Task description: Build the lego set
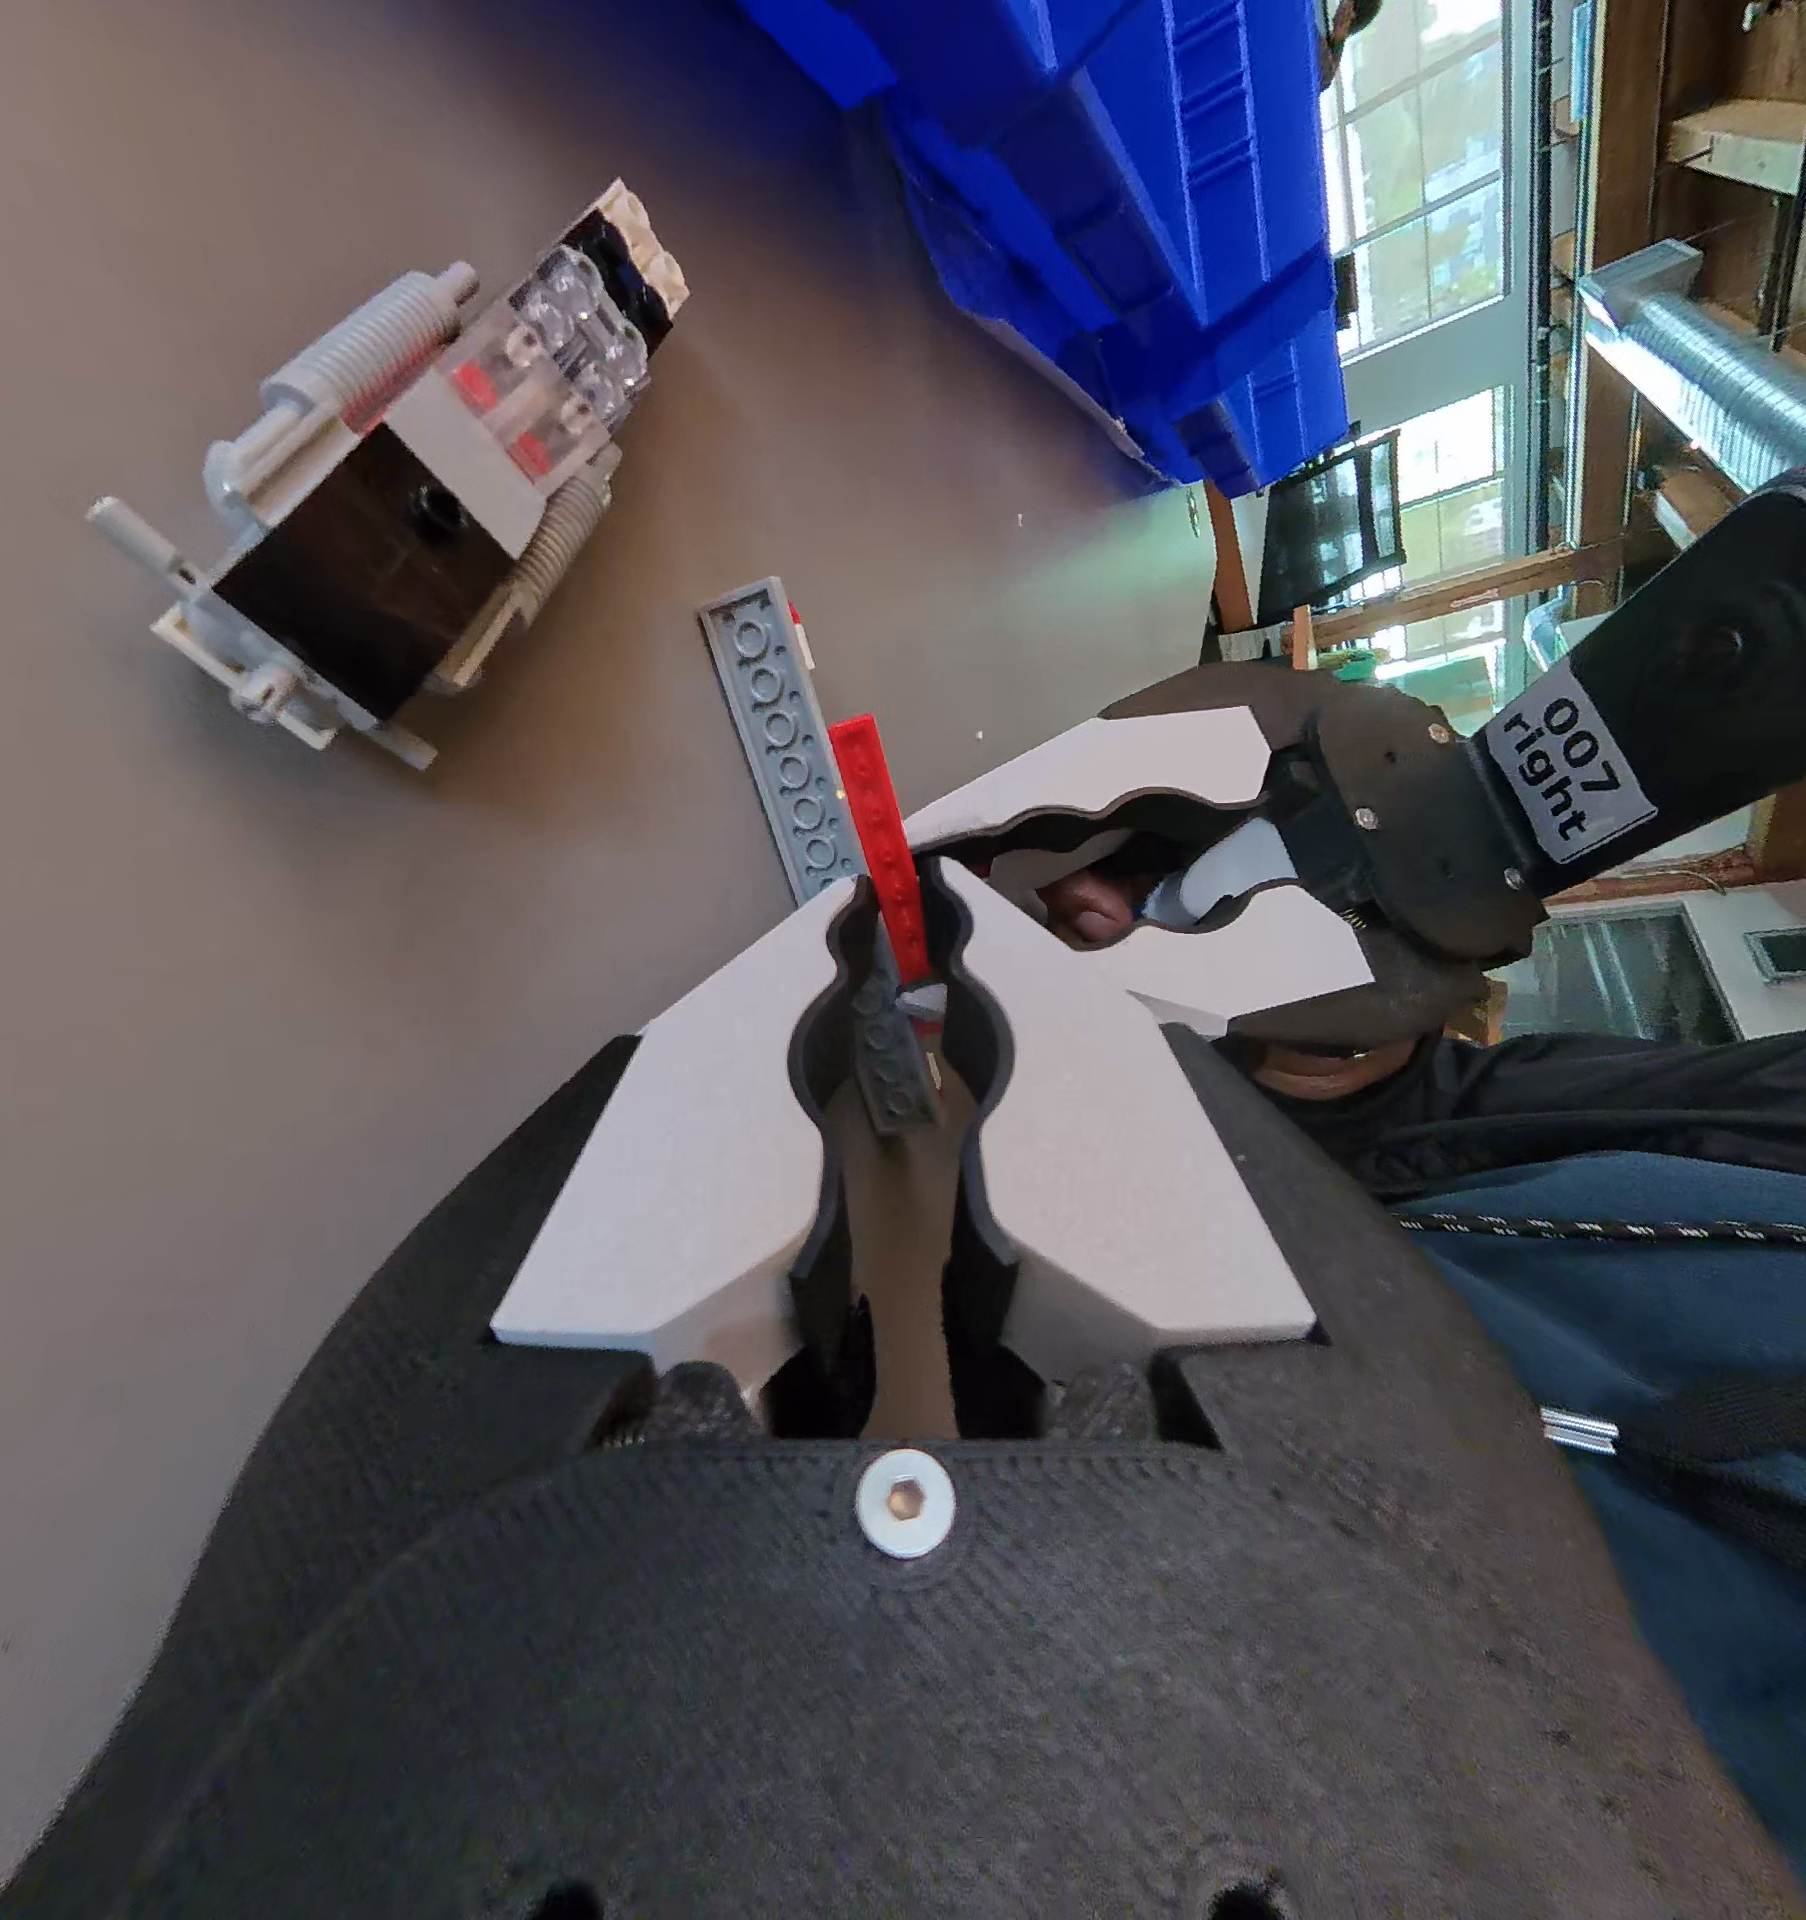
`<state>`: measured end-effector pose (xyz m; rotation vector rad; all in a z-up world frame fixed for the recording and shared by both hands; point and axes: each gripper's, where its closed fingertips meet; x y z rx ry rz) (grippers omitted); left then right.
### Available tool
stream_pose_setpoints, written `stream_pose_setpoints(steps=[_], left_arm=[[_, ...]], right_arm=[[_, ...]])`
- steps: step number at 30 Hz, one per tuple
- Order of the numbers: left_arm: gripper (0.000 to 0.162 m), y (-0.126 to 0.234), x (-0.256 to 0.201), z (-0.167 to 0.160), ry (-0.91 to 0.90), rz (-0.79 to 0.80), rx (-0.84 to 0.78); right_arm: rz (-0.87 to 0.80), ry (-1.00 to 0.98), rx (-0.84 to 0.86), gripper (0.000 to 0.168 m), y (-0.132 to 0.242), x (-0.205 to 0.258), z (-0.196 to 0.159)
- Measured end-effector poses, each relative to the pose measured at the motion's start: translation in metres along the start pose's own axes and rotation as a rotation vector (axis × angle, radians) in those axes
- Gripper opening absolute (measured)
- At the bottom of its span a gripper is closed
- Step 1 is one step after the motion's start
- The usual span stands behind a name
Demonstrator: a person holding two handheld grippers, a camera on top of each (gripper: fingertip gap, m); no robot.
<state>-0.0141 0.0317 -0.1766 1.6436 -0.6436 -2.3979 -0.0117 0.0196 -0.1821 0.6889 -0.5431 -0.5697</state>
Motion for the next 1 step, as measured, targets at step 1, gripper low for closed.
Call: stream_pose_setpoints(steps=[1], left_arm=[[0.009,0.0,-0.0002,0.0003,-0.002,0.006,-0.004]], right_arm=[[0.002,0.001,-0.001,0.023,0.0001,0.0003,0.0]])
Point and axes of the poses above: each gripper's, where its closed fingertips meet, y back along the fingers, z out of its top, x = y × z across the jaws, and after that the axes turned 9 degrees about x, right-handed
